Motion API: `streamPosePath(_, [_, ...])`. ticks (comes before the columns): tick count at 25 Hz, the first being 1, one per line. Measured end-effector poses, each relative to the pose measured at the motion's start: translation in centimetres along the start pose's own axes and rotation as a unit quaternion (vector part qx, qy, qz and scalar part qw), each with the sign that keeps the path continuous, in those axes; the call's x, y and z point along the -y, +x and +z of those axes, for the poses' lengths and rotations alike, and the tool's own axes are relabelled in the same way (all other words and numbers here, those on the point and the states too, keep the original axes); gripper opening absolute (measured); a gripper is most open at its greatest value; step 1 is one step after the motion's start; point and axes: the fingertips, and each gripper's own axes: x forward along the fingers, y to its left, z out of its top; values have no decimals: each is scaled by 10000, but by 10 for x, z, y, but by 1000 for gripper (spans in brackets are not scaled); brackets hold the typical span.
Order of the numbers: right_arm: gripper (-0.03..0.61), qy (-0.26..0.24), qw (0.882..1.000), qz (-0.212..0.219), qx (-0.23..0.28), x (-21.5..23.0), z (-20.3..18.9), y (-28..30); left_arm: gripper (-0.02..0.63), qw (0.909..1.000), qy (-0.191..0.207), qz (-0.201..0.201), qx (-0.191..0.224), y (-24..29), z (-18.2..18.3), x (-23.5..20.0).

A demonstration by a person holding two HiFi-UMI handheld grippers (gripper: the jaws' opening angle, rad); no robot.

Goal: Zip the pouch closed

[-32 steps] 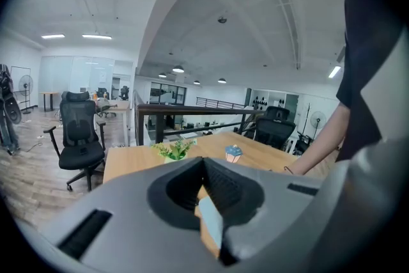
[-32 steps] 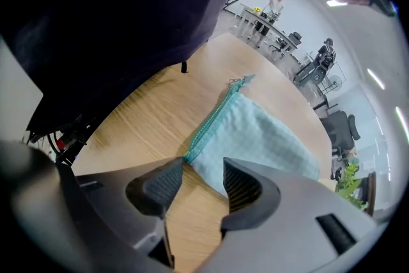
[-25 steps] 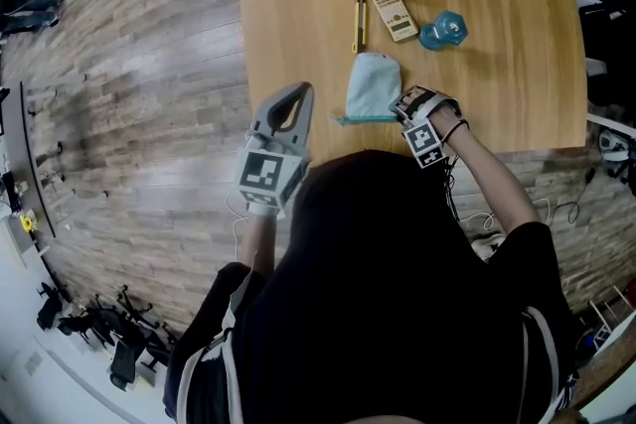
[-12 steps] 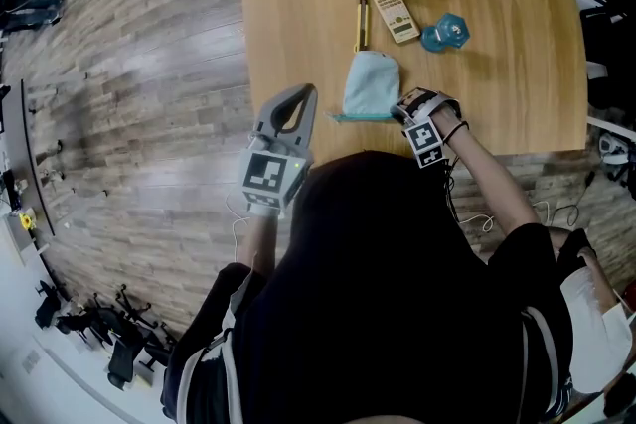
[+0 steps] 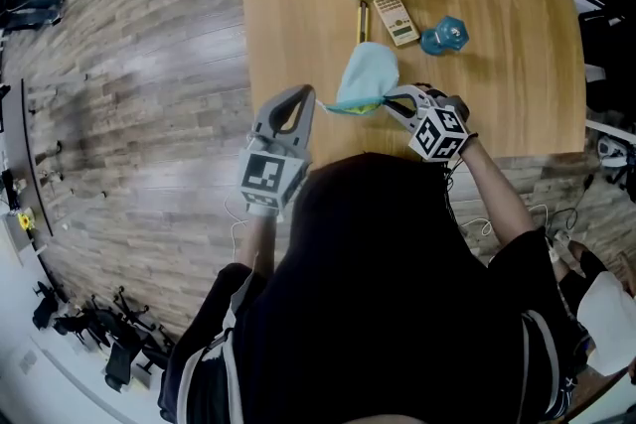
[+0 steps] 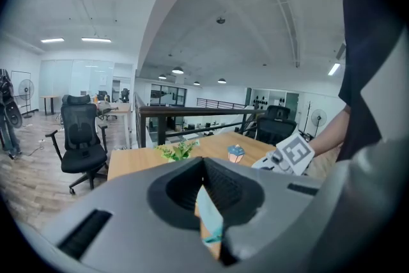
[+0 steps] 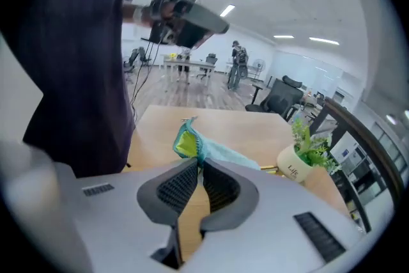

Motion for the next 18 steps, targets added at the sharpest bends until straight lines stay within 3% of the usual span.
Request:
streamPosePath(3, [40, 728, 9951, 69, 663, 13, 29, -33, 2, 10000, 53, -16, 66, -4, 1, -2])
streamPosePath(6, [38, 1463, 9768, 503, 1478, 18, 55, -70, 2, 9998, 73, 33, 167, -13, 2, -12])
streamPosePath(11, [38, 1433, 9675, 775, 1932, 21, 76, -111, 2, 9997, -35, 29, 249, -15, 2, -22])
streamPosePath(13, [37, 1398, 9546, 1085, 2397, 18, 93, -131, 2, 9988, -310, -136, 354, -12, 0, -20])
streamPosePath(15, [37, 1463, 9334, 1408, 2960, 18, 114, -160, 2, 9952, -792, -314, 488, -11, -2, -20])
streamPosePath(17, [37, 1527, 9101, 1709, 3452, 20, 133, -196, 2, 9828, -1558, -697, 711, -13, 2, -19])
streamPosePath(18, [37, 1517, 8995, 1842, 3659, 21, 141, -215, 2, 9704, -2020, -1023, 842, -14, 7, -15])
